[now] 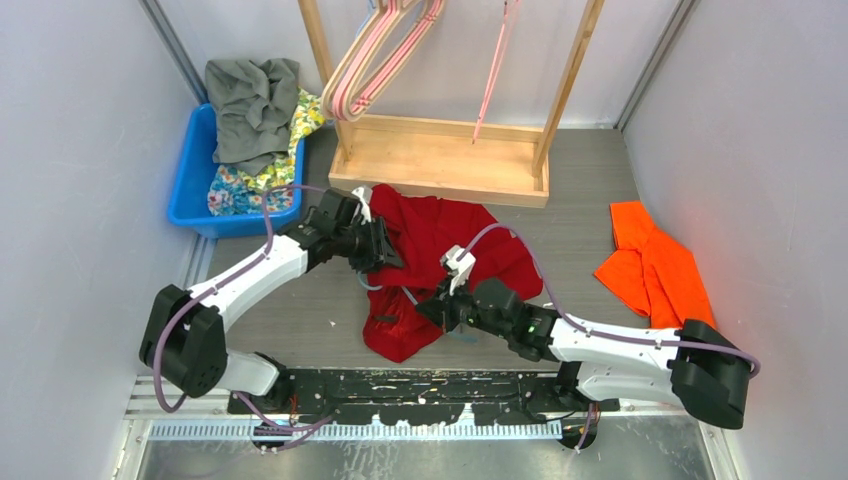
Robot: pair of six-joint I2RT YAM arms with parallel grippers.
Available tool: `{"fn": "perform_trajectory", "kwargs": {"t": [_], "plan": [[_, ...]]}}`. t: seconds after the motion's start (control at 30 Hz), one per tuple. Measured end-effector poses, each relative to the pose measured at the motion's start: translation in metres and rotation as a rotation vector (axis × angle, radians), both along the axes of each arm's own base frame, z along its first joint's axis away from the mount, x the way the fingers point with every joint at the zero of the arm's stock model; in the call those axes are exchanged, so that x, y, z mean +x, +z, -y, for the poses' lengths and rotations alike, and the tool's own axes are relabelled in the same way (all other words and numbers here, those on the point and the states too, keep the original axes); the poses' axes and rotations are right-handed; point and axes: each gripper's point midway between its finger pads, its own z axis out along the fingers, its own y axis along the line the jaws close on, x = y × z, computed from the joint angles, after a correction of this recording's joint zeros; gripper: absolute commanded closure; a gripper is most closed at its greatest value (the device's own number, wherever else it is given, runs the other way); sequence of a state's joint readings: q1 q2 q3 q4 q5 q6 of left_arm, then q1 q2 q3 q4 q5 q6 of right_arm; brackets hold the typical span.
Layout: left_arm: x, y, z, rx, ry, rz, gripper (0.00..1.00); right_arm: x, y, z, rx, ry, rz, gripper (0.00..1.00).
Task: Place the skirt on the hanger
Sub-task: Hang the skirt on the hanger.
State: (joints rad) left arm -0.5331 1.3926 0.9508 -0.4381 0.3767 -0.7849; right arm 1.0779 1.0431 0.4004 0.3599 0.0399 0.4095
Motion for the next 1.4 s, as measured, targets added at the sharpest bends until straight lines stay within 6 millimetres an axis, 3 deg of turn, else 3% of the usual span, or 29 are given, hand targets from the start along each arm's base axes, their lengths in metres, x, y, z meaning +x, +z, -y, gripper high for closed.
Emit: {"fn": "perform_trajectory", "kwargs": {"t": [0.17, 0.37, 0.47, 0.63, 0.87, 0.93, 1.0, 1.27, 1.4], "plan": [[0.001, 0.016, 0.002, -0.02, -0.006, 0.027, 1.0, -0.002, 0.009, -0.002, -0.004, 0.01, -0.014, 0.65], [-0.01, 0.053, 0.007, -0.09, -0.044, 0.067, 1.0, -0.003, 0.072, -0.005, 0.124, 0.012, 0.026, 0.54], [-0.014, 0.071, 0.009, -0.124, -0.053, 0.095, 1.0, -0.007, 0.091, 0.003, 0.156, 0.003, 0.022, 0.5], [-0.019, 0.08, 0.006, -0.125, -0.06, 0.101, 1.0, -0.016, 0.121, 0.039, 0.215, -0.064, 0.019, 0.39], [-0.024, 0.075, 0.002, -0.1, -0.074, 0.086, 1.0, -0.015, 0.15, 0.105, 0.232, -0.26, 0.019, 0.44], [-0.024, 0.075, 0.002, -0.099, -0.077, 0.089, 1.0, -0.012, 0.146, 0.114, 0.208, -0.303, 0.004, 0.46], [-0.024, 0.077, 0.002, -0.099, -0.079, 0.093, 1.0, -0.011, 0.127, 0.117, 0.158, -0.326, -0.03, 0.46], [-0.021, 0.092, 0.006, -0.124, -0.087, 0.118, 1.0, -0.02, 0.003, 0.118, 0.001, -0.363, -0.21, 0.45], [-0.021, 0.096, 0.008, -0.138, -0.083, 0.114, 1.0, -0.028, -0.018, 0.114, 0.095, -0.347, -0.265, 0.45]]}}
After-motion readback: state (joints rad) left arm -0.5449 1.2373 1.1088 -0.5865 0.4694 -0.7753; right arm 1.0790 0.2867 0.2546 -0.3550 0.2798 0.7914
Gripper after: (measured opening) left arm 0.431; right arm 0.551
